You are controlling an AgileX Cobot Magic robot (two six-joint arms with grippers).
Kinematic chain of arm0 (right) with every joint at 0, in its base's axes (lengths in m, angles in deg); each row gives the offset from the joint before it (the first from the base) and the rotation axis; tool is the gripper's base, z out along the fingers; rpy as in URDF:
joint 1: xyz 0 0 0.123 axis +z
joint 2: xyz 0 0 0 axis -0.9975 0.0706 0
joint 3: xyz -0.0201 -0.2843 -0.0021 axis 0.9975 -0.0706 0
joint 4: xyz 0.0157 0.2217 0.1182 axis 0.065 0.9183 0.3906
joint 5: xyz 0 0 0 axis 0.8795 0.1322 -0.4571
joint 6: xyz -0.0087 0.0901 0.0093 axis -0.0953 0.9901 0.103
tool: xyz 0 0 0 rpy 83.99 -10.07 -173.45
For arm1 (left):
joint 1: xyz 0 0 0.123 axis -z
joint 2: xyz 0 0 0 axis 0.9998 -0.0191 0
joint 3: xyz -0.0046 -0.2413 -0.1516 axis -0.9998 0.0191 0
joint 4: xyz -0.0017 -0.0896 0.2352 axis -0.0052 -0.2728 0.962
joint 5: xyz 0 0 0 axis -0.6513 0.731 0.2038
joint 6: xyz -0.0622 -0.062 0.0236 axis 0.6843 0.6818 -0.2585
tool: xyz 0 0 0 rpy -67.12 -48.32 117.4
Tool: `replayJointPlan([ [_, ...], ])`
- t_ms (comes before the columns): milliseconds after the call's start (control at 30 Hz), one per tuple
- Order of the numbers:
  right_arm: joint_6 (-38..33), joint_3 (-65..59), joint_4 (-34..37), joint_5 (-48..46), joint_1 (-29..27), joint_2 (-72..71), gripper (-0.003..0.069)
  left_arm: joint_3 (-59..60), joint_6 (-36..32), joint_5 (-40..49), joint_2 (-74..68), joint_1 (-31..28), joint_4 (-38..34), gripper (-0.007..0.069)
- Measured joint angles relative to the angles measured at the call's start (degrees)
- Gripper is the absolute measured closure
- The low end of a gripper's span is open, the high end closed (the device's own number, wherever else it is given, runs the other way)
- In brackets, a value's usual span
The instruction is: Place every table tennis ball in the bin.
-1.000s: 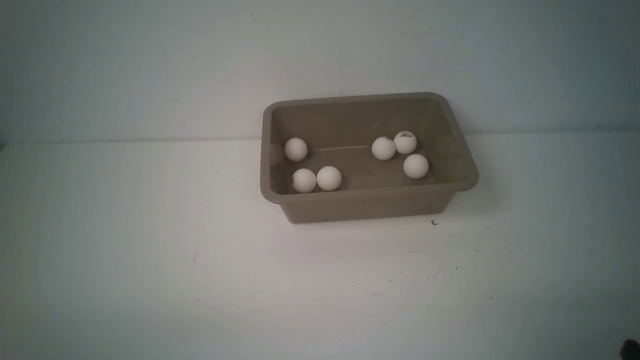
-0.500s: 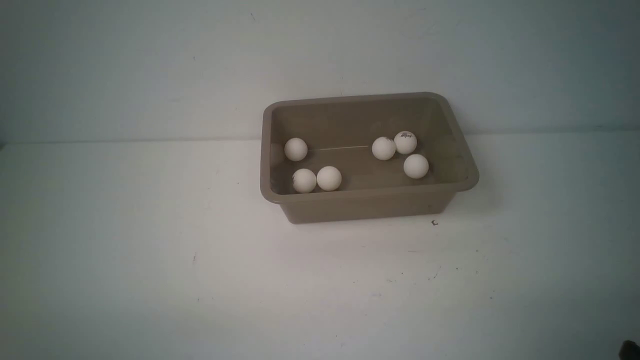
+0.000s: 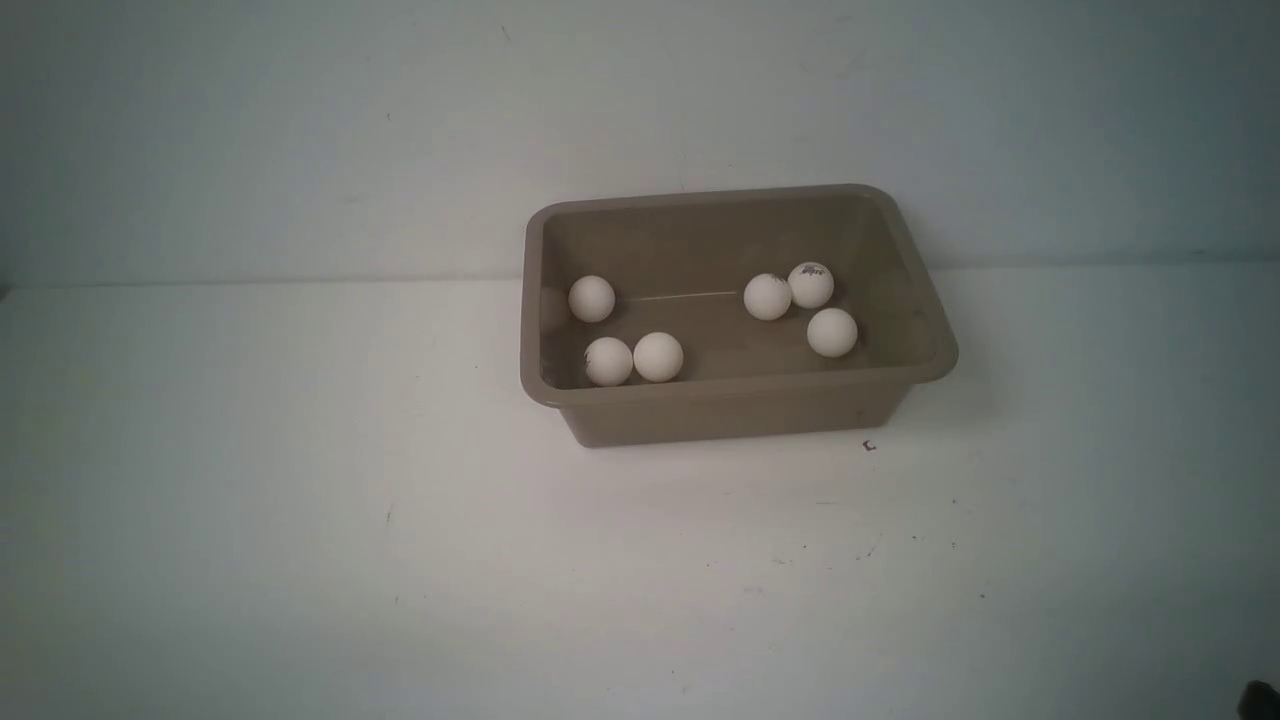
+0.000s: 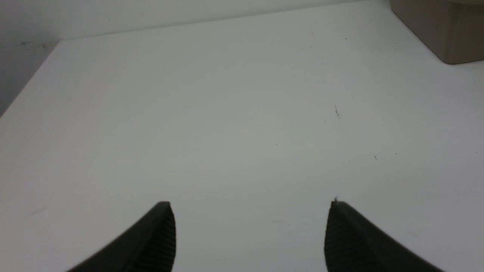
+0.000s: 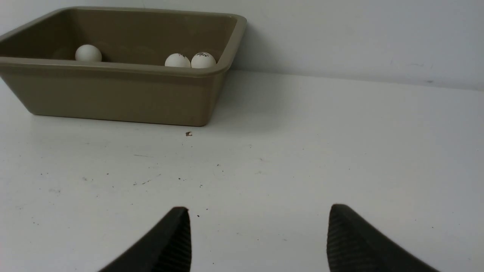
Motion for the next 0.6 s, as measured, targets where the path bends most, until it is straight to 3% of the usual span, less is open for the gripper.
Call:
replayJointPlan([
  [600, -2.8, 0.0, -2.0, -0.1, 0.0, 0.0, 0.0216, 0.0, 0.0, 0.0, 0.0, 0.0, 0.0, 0.0146],
])
